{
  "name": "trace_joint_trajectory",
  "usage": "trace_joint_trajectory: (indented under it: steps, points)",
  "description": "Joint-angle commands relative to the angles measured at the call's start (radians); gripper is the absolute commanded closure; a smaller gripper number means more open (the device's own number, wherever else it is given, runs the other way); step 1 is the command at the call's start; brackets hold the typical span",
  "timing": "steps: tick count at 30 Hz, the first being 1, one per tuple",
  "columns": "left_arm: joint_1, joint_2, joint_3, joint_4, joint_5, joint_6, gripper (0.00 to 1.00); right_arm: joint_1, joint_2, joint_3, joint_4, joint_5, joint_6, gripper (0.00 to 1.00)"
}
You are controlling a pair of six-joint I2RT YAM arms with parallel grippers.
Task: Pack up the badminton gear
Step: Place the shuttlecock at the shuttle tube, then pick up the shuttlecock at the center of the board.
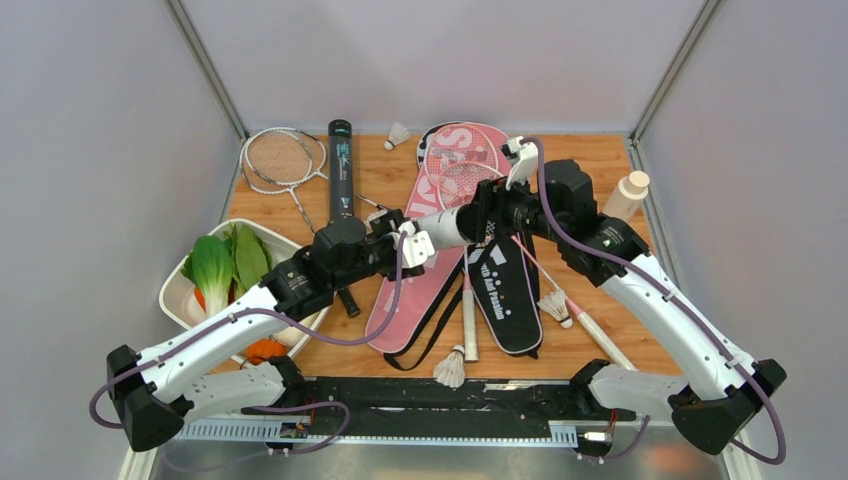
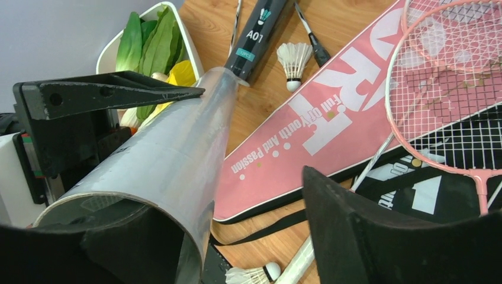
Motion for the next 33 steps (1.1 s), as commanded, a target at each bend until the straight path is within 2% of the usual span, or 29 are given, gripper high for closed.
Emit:
trace_joint_trajectory:
  steps: [1, 7, 12, 16, 21, 27, 29, 33]
  points:
    - [-0.007, -0.024, 0.023, 0.095, 0.034, -0.022, 1.0, 0.0, -0.025, -0.015, 0.062, 0.083, 0.008, 0.26]
    - [-0.006, -0.034, -0.007, 0.074, -0.093, 0.013, 1.0, -0.002, -0.117, 0.022, 0.045, 0.112, 0.036, 0.19]
    - [-0.007, -0.069, -0.049, 0.112, -0.075, 0.018, 1.0, -0.034, -0.132, 0.066, 0.043, 0.191, -0.027, 0.19]
    - [-0.006, -0.093, -0.064, 0.112, -0.055, 0.023, 1.0, -0.119, -0.082, 0.097, 0.034, 0.204, -0.156, 0.19]
    - [-0.007, -0.159, -0.095, 0.134, 0.008, 0.02, 1.0, -0.302, 0.045, 0.115, -0.01, 0.144, -0.298, 0.2]
    - [-0.007, -0.242, -0.156, 0.23, 0.072, -0.019, 1.0, -0.415, 0.298, 0.165, -0.094, 0.176, -0.407, 0.28]
    - [-0.006, -0.25, -0.161, 0.247, 0.079, -0.028, 1.0, -0.428, 0.381, 0.189, -0.105, 0.303, -0.376, 0.32]
    - [-0.007, -0.256, -0.162, 0.245, 0.068, -0.026, 1.0, -0.471, 0.533, 0.239, -0.158, 0.46, -0.114, 0.33]
